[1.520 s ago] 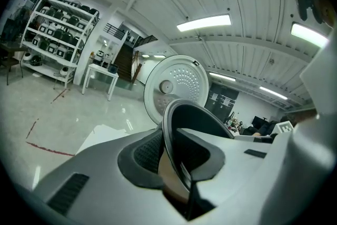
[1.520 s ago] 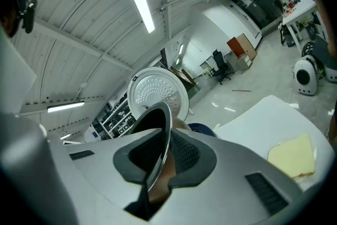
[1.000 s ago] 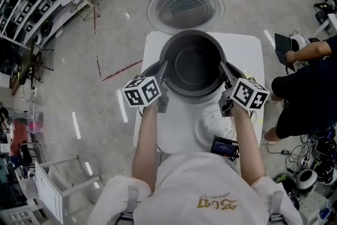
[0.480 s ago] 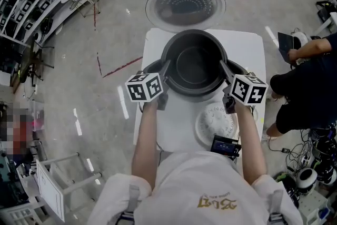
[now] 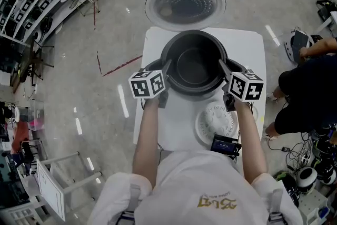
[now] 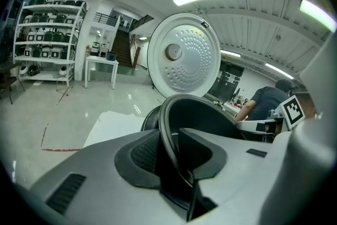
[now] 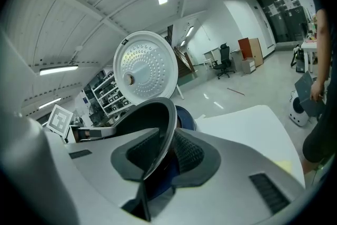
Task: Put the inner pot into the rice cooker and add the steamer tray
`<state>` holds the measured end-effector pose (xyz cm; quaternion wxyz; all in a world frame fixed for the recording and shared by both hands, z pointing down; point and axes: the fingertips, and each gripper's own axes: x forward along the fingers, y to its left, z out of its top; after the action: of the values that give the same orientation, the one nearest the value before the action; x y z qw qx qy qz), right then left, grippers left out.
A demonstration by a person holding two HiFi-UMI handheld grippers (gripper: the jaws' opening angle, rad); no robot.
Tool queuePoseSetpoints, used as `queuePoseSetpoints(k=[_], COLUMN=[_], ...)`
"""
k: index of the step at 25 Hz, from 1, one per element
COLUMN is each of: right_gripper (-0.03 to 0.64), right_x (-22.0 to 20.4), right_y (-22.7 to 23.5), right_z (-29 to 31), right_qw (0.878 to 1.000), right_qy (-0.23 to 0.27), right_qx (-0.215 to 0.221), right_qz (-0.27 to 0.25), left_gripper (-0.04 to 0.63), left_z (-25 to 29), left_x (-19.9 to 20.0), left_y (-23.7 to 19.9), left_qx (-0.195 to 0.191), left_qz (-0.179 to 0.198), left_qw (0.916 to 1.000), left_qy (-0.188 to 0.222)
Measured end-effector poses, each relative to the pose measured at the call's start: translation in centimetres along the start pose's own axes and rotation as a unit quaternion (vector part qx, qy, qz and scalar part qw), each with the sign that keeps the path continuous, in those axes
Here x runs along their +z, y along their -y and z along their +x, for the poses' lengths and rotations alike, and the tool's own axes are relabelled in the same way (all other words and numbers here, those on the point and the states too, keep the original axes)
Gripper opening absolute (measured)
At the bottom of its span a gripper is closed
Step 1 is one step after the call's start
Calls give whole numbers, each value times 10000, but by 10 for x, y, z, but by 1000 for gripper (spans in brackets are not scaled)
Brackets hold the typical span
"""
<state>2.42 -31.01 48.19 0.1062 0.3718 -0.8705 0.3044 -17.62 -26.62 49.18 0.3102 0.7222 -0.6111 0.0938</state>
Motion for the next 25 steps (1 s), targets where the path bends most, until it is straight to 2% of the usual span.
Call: queuePoseSetpoints(k=[7, 9, 10, 13, 18, 21, 25], right_gripper=[101, 109, 87, 81, 98, 98, 100], right_x=[-3, -3, -2, 1, -2, -1, -5], right_y=[12, 14, 15, 19, 16, 14, 16], right_z=[5, 7, 7, 8, 0, -4, -22], right_qw=[9997, 9986, 9969, 9918, 9915, 9920, 9930], right_qy=[-39, -44, -55, -68, -65, 0, 103], right_qx=[-128, -278, -398, -567, -599, -605, -629], right_qz=[-199, -458, -674, -1142, -1157, -1106, -994], left_gripper=[130, 133, 135, 137, 230, 239, 207], left_z=[8, 8, 8, 12, 7, -2, -13], left_x=[-2, -2, -1, 4, -1, 2, 0], left_y=[3, 2, 1, 2, 0, -6, 11], left_qx=[18, 73, 144, 389, 572, 677, 453], left_qz=[82, 155, 247, 655, 985, 1014, 822], left_qw=[9999, 9998, 9996, 9970, 9934, 9925, 9952], left_qy=[-63, -74, -82, -105, -144, 1, 262])
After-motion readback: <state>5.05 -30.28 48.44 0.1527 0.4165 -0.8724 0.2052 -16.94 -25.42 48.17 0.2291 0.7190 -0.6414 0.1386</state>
